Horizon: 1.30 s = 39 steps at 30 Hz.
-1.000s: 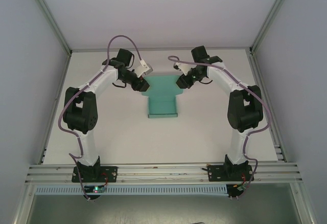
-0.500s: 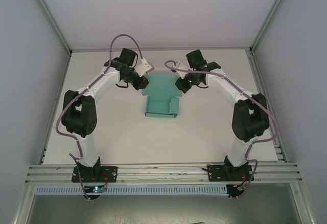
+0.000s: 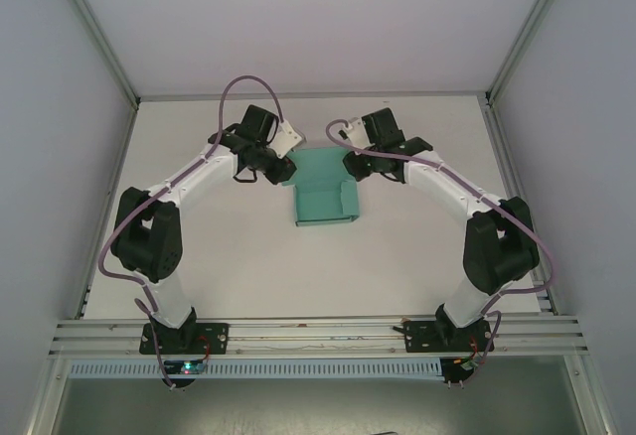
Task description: Assemble paper box
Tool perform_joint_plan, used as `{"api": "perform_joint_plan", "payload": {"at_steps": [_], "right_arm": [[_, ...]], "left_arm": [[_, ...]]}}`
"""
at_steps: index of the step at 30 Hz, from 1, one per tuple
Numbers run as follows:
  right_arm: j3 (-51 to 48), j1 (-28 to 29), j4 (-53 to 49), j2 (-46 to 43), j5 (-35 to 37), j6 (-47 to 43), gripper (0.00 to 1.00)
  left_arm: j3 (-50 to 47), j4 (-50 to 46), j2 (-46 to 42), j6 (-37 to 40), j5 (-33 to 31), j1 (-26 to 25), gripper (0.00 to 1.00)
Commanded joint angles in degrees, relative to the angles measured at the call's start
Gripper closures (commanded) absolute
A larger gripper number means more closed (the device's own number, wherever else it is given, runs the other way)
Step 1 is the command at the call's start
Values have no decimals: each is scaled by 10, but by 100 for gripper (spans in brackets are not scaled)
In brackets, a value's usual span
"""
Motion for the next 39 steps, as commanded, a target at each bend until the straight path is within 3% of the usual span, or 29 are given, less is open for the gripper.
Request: {"api": "perform_joint_plan", "payload": {"at_steps": [1, 2, 4, 5, 12, 18, 20, 22, 24, 27, 31, 34, 36, 39], "right_arm": [[-18, -12, 39, 2, 12, 22, 48], [-20, -12, 39, -3, 28, 25, 33], [-27, -12, 45, -22, 56, 24, 2], [-37, -13, 56, -38, 75, 29, 2], [-177, -37, 199, -208, 219, 146, 2], [-332, -134, 276, -334, 186, 346, 1], [-371, -147, 325, -365, 89, 254, 2], [-381, -140, 310, -385, 93, 252, 2], [-380, -141, 275, -394, 106, 256, 1], [-381, -139, 232, -399, 88, 259, 2], [-404, -122, 231, -393, 76, 278, 1], [-407, -94, 226, -357, 79, 288, 3], [-398, -76, 221, -322, 76, 291, 7], [-373, -52, 208, -264, 64, 311, 14]], "left_arm": [[-7, 19, 7, -7, -24, -5, 63], [-7, 18, 7, -7, -34, -5, 55], [-10, 19, -1, -12, -49, -5, 17], [-14, 21, -9, -16, -55, -5, 0], [-94, 81, -122, -120, -95, -4, 0], [-193, 102, -211, -366, -177, -7, 0], [-202, 74, -211, -408, -207, -29, 1], [-199, 49, -199, -433, -264, -72, 5], [-183, 27, -172, -455, -284, -103, 9], [-156, -4, -122, -514, -295, -124, 23], [-146, -8, -77, -541, -332, -159, 29], [-146, 8, -48, -540, -345, -175, 33], [-143, 21, -32, -553, -349, -174, 42], [-139, 59, -5, -557, -320, -175, 45]]}}
